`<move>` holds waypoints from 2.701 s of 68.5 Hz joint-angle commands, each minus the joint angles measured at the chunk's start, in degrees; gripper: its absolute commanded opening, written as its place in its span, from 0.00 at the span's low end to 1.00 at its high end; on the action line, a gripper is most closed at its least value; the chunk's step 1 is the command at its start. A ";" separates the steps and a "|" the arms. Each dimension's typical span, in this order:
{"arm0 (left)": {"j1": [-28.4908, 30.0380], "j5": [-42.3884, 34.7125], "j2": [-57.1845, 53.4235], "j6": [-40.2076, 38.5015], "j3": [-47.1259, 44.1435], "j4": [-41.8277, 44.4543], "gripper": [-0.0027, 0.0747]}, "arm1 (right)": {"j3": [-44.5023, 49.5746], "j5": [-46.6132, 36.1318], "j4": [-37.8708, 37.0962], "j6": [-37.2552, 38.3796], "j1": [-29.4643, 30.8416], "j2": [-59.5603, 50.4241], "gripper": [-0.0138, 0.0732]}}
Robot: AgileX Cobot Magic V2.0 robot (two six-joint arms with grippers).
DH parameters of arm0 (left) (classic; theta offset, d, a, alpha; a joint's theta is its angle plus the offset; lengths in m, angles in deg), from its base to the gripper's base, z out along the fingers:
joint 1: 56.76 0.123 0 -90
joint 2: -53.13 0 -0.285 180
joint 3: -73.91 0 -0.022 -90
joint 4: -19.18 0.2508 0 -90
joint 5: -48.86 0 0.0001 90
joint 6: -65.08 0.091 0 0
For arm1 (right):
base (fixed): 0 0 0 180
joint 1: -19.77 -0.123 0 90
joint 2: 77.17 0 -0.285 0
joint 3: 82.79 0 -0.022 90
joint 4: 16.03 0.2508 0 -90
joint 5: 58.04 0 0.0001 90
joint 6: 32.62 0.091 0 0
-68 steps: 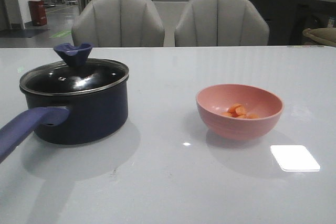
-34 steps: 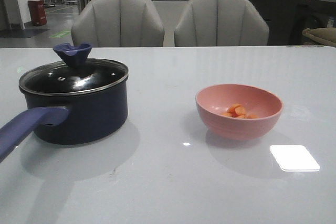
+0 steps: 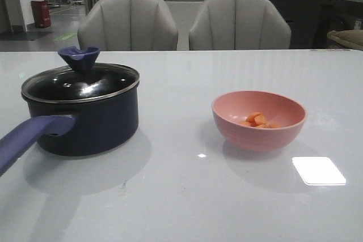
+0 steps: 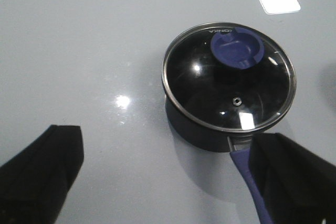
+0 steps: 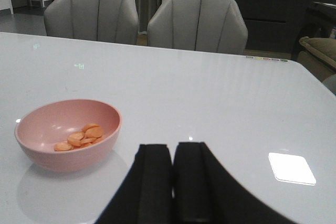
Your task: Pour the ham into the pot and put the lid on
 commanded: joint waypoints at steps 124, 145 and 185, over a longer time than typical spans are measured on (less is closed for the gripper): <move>-8.74 19.30 47.12 -3.83 47.26 -1.01 0.33 | -0.29 -5.03 -0.71 -0.01 0.20 -1.13 0.33; -3.27 19.53 35.96 -2.84 40.20 0.80 0.33 | -0.29 -5.03 -0.71 -0.01 0.20 -1.13 0.33; 19.92 5.84 29.40 5.91 15.82 -6.10 0.33 | -0.29 -5.03 -0.71 -0.01 0.20 -1.13 0.33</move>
